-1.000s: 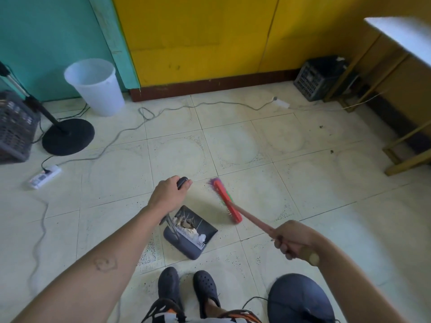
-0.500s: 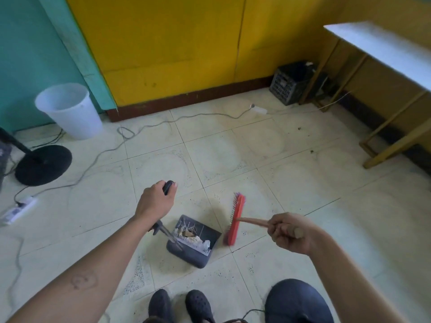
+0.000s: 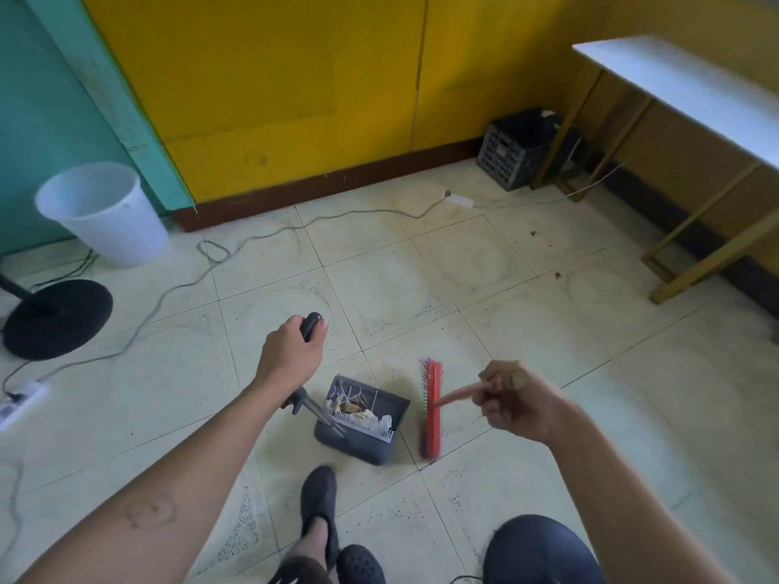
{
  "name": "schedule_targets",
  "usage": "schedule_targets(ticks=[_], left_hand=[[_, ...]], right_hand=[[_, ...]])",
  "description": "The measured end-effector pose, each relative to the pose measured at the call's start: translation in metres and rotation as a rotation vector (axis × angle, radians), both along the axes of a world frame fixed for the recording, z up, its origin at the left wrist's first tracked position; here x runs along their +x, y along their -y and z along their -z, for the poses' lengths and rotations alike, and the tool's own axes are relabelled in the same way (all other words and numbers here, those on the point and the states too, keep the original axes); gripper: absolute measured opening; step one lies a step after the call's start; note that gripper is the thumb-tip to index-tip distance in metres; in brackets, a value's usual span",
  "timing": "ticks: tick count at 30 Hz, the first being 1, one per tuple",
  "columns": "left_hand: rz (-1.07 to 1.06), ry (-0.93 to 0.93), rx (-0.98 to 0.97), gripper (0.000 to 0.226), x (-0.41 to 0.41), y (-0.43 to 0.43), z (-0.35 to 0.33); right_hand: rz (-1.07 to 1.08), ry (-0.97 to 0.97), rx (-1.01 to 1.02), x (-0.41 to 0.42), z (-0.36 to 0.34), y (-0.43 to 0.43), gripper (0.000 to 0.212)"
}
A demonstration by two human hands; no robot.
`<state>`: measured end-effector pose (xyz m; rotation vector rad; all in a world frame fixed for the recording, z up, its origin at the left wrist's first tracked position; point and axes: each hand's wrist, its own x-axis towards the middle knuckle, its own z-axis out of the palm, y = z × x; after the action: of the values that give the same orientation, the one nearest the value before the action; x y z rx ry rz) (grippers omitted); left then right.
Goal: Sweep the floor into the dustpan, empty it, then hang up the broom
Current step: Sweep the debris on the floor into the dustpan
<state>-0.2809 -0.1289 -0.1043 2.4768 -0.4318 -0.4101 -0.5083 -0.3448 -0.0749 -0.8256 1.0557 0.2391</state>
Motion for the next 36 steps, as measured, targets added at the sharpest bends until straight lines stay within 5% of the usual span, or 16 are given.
schedule_targets(ticks=[3,16,18,22,36], left_hand=[[0.015,-0.029,-0.043,0.039,0.017,0.01,0.006],[0.157,-0.171,-0.098,0.033,0.115,0.054,0.023],[0.192,-0.174,-0.099,0.033,0.13,0.063,0.024],[0.244,-0.146,-0.084,0.035,0.155,0.083,0.022],[0.375,0.003,0.063,0.039,0.205,0.213,0.035]], right_hand=[[0.129,0.019,0.09,0.023,0.01,0.008,0.012],[0.525,0.095,0.18,0.116,0.032,0.03,0.018],[0.507,0.14,0.195,0.126,0.028,0.033,0.035],[0.536,0.092,0.17,0.142,0.02,0.035,0.013],[0.399,-0.191,-0.199,0.171,0.058,0.213,0.029]])
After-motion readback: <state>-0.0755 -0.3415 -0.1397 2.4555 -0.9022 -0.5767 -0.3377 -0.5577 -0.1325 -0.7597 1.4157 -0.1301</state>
